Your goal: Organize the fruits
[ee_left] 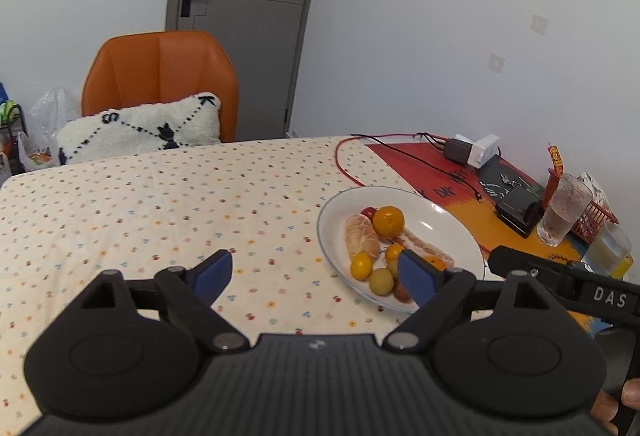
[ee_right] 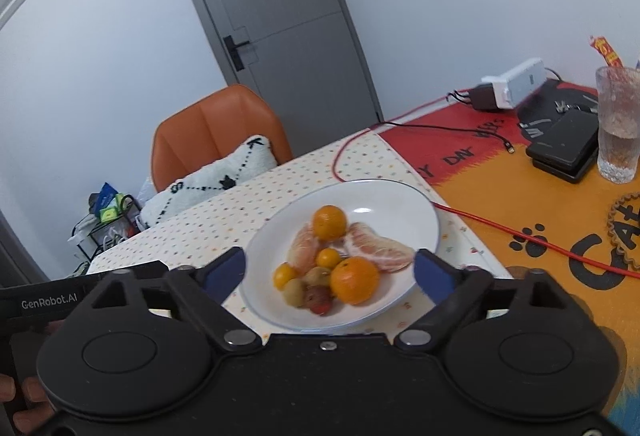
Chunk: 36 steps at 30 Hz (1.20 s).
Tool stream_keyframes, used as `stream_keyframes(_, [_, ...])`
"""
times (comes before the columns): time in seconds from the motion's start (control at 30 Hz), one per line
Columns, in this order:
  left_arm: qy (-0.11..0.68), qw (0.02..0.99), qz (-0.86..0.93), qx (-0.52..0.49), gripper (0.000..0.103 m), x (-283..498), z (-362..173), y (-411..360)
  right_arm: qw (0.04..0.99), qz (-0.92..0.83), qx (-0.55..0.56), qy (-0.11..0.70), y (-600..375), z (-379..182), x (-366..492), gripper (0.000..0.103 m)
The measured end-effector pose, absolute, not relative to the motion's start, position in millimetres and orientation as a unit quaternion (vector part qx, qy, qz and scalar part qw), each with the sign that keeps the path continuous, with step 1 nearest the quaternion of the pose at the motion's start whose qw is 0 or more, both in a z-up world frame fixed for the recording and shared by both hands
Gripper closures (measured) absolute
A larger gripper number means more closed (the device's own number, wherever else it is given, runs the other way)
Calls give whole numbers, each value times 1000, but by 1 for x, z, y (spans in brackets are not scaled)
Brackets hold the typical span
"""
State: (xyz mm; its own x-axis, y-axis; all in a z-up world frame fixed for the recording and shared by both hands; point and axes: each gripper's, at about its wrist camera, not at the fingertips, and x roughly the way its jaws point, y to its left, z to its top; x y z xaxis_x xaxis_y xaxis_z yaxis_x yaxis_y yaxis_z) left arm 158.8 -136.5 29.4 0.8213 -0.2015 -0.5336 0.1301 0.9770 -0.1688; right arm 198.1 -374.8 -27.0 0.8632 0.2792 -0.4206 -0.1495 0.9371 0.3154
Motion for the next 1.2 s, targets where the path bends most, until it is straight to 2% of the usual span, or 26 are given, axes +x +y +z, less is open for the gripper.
stream_keyframes(0.07, [280,954,-83,-63,9,148,32,-132,955,119,137,233,-370,-25,190,0])
stream_keyframes(0.23, [267,959,-73,-64,0,122,38,-119,952,131,145,236,-362,-23,172,0])
stream_keyframes(0.8, [247,965,-40,-77,0,52,57,-74,956,151,101,230,-335,2,113,0])
stream_keyframes(1.2, [241,969,-25,-45,0,5,67,-60,959,169,68,219,-323,22,72,0])
